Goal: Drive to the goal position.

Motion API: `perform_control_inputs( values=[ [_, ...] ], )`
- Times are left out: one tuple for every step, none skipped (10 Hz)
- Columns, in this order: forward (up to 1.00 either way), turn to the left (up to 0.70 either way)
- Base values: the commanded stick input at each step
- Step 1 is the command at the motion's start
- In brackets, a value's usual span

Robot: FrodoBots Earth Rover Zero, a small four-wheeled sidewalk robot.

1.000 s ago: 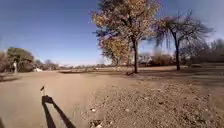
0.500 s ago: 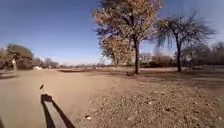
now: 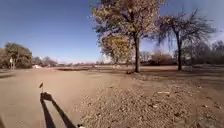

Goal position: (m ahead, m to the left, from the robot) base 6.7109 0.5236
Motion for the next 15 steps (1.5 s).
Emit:
perform_control_inputs(
  values=[
    [0.50,0.00],
    [0.50,0.00],
    [0.50,0.06],
    [0.50,0.17],
    [0.50,0.28],
    [0.50,0.39],
    [0.50,0.50],
    [0.50,0.50],
    [0.50,0.50],
    [0.50,0.31],
    [0.50,0.00],
    [0.50,0.00],
    [0.50,0.00],
    [0.50,0.00],
    [0.50,0.00]
  ],
)
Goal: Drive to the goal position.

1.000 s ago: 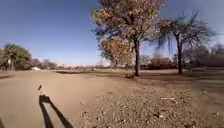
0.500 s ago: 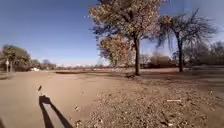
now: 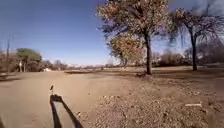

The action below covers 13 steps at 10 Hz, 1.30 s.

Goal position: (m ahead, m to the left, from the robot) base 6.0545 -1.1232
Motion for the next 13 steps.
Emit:
perform_control_inputs(
  values=[
    [0.50,0.00],
    [0.50,0.00],
    [0.50,0.00],
    [0.50,0.00],
    [0.50,0.00],
    [0.50,0.00],
    [0.50,0.00],
    [0.50,0.00],
    [0.50,0.00],
    [0.50,0.00],
    [0.50,0.00],
    [0.50,0.00],
    [0.50,0.00]
  ],
)
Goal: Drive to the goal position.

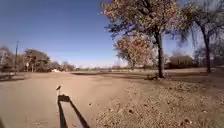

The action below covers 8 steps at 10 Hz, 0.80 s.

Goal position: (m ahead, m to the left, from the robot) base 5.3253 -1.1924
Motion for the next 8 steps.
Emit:
perform_control_inputs(
  values=[
    [0.50,0.00],
    [0.50,0.00],
    [0.50,0.00],
    [0.50,0.00],
    [0.50,0.00],
    [0.50,0.00],
    [0.50,0.00],
    [0.50,0.00]
  ],
)
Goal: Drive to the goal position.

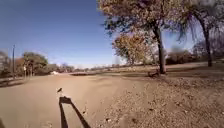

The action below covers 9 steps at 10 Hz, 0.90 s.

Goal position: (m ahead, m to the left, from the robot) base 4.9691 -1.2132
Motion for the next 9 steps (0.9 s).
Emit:
perform_control_inputs(
  values=[
    [0.50,0.00],
    [0.50,0.00],
    [0.50,0.00],
    [0.50,0.00],
    [0.50,0.00],
    [0.50,0.00],
    [0.50,0.00],
    [0.50,0.00],
    [0.50,0.00]
  ],
)
